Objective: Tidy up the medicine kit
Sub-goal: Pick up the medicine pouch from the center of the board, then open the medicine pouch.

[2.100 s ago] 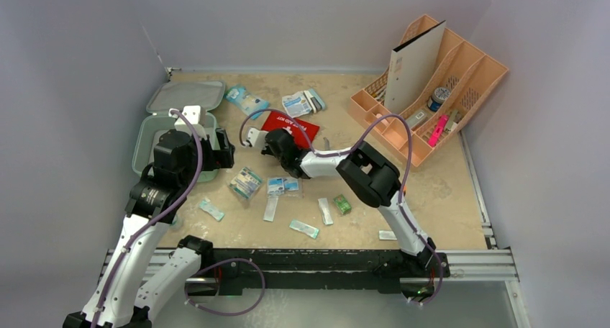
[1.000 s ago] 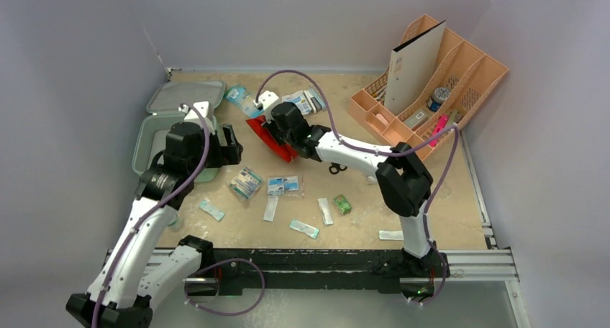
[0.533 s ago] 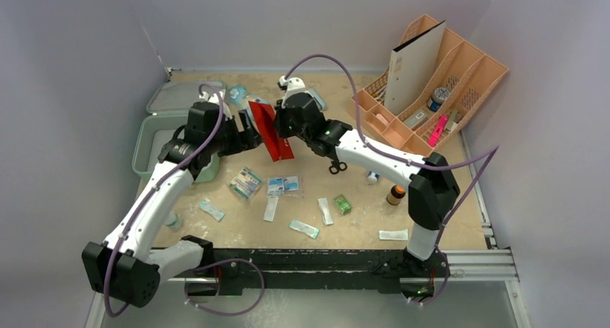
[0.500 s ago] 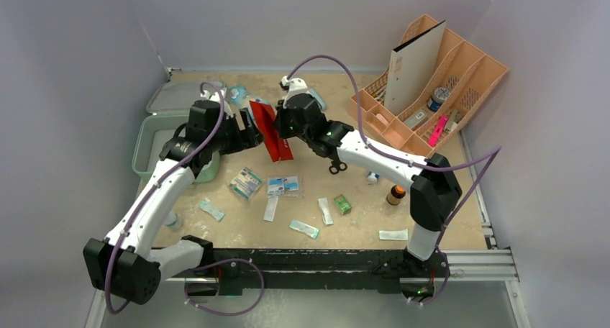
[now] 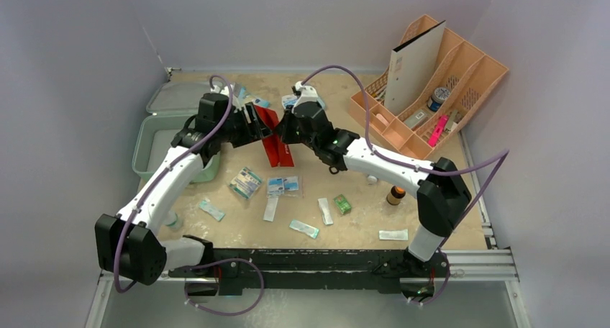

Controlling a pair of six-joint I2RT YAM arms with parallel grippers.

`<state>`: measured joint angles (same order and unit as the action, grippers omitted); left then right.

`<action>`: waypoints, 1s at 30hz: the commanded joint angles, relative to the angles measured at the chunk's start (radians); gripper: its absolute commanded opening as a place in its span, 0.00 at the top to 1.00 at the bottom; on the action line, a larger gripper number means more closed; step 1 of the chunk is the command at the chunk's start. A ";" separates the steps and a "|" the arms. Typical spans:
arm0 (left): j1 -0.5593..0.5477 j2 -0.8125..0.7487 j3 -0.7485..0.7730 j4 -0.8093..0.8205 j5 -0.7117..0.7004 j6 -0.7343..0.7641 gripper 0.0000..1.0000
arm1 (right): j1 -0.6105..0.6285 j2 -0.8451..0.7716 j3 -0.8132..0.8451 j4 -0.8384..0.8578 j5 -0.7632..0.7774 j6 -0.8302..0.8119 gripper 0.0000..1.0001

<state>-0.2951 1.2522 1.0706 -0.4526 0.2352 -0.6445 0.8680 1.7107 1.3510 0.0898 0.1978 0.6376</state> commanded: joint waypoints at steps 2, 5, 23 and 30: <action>-0.001 0.013 0.047 0.057 0.033 0.010 0.48 | -0.005 -0.071 -0.026 0.075 0.014 0.056 1.00; -0.001 0.018 0.048 0.043 0.015 0.028 0.51 | -0.005 -0.072 -0.033 0.081 0.008 0.065 1.00; -0.001 0.078 0.222 -0.200 -0.188 0.247 1.00 | -0.038 -0.057 -0.021 -0.046 0.023 0.024 1.00; -0.001 0.097 0.262 -0.244 -0.233 0.319 1.00 | -0.059 -0.078 -0.032 -0.038 -0.084 0.011 1.00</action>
<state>-0.2951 1.3399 1.2839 -0.6659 0.0570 -0.4023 0.8188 1.6749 1.3178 0.0486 0.1814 0.6693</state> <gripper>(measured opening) 0.009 0.008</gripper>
